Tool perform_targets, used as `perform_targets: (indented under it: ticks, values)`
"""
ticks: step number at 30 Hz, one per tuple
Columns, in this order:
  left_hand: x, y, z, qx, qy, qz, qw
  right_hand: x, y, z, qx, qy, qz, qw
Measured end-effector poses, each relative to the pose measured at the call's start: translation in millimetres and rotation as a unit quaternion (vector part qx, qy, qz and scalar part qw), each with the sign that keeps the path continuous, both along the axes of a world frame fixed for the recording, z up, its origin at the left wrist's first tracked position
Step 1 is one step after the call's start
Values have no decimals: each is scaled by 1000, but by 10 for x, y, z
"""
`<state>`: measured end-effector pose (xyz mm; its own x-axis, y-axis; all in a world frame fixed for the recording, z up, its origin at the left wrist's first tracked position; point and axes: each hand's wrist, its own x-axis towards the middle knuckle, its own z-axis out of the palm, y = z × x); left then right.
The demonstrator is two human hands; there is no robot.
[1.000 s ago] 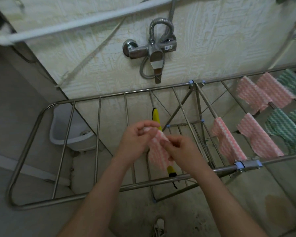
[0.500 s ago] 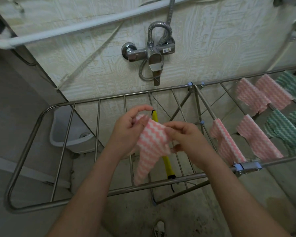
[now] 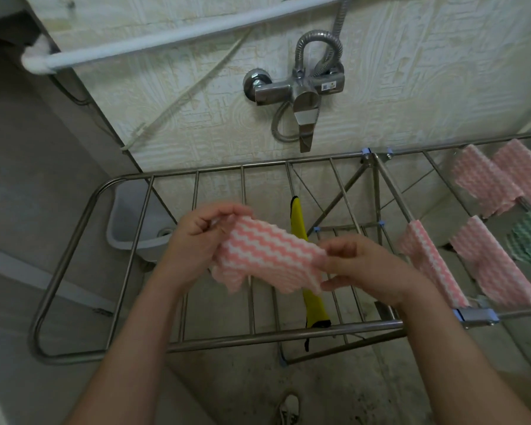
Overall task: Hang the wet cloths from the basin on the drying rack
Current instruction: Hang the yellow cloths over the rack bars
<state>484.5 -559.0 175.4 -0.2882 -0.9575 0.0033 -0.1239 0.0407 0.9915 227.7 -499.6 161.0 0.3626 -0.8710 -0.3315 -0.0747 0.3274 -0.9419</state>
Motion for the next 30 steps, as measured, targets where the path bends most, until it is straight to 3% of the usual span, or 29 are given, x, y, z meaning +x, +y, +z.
perform_targets:
  ticks: [3,6,8,10,13,17,21,24,30]
  values:
    - [137,79,-18,15,31,38,999,97,8,34,65,-193,-23,979]
    - [234,103,-111,71,59,79,993,237,-75,-66,108,-212,-55,970]
    - [242,61,-297,124,33,110,986,358,-160,-220,140,-152,-104,973]
    - [237,11,-527,173,-16,135,975,525,-248,-421,163,-18,-131,978]
    - [237,-25,-806,243,-82,116,960,721,-352,-665,162,107,-150,969]
    - [292,-23,-930,228,-137,78,961,881,-514,-778,61,243,-179,952]
    - [276,-35,-924,187,-206,43,960,996,-641,-832,-43,380,-185,905]
    - [277,-42,-937,188,-217,33,957,1051,-710,-884,-95,429,-169,882]
    - [259,-110,-983,185,-235,12,954,1087,-589,-853,-81,436,-82,893]
